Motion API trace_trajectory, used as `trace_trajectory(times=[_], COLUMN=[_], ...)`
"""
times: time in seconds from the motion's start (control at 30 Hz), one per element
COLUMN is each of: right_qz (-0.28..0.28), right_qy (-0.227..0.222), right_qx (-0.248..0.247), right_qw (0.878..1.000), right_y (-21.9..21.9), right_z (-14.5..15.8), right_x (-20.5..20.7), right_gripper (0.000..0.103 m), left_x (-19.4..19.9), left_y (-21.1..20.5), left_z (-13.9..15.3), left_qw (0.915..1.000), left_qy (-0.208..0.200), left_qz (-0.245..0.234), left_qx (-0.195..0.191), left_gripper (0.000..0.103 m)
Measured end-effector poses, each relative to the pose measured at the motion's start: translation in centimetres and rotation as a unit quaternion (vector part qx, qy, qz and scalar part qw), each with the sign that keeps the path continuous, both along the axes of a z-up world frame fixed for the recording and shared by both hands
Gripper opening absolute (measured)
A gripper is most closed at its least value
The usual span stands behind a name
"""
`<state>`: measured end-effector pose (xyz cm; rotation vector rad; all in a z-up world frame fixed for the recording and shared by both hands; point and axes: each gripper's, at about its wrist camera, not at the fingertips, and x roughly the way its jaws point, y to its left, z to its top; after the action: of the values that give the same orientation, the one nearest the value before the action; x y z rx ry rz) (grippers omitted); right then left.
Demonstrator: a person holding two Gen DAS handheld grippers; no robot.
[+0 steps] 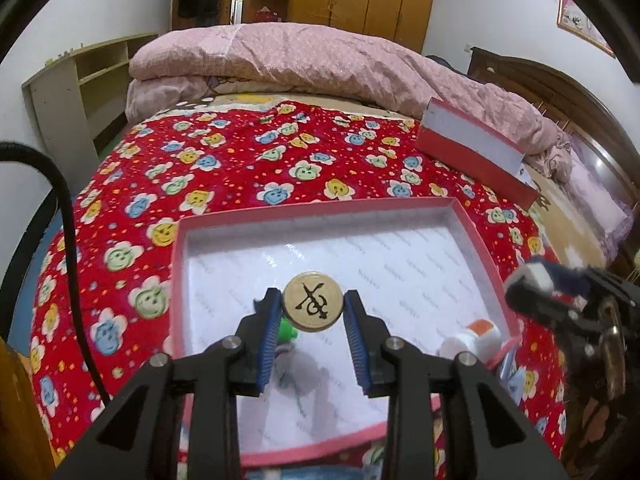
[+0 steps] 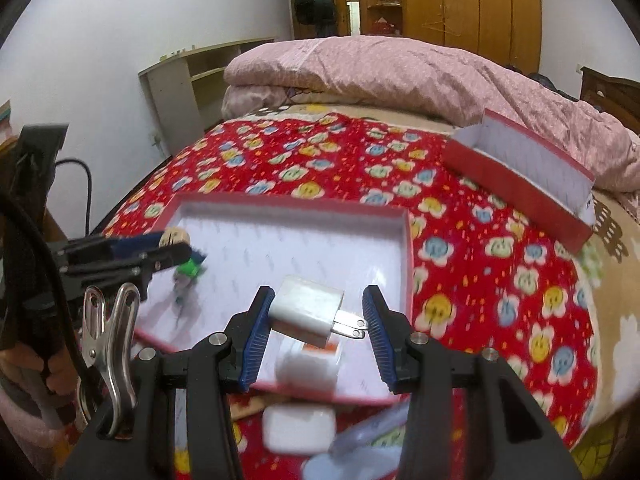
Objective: Organize rigid objects
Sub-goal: 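Carry the disc into the tray and open the left tool while the right tool releases the charger there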
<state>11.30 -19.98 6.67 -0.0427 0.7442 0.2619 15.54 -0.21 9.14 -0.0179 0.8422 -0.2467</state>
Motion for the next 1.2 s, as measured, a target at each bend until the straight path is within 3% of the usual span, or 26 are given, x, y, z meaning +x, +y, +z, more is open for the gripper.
trace_trajectory(times=[0.47,1.07,1.2], right_qz=[-0.02,-0.033,-0.033], right_qy=[0.036,0.057,0.056], right_qx=[-0.016,-0.009,-0.007], right_qw=[0.999,0.998,0.998], right_y=[-0.5,-1.3,-1.3], right_z=[-3.1,-5.0,-4.9], right_x=[5.8,7.1,7.0], right_gripper=[0.047,0.041,0.041], left_x=[3.7,4.7,4.5], left_y=[-0.3,-0.5,-0.6], left_z=[-2.3,-3.5,-3.4], left_qw=[0.9997,0.9992,0.9992], left_qy=[0.019,0.029,0.028], left_qz=[0.015,0.02,0.018], left_qx=[0.011,0.02,0.021], left_gripper=[0.033,0.033,0.046])
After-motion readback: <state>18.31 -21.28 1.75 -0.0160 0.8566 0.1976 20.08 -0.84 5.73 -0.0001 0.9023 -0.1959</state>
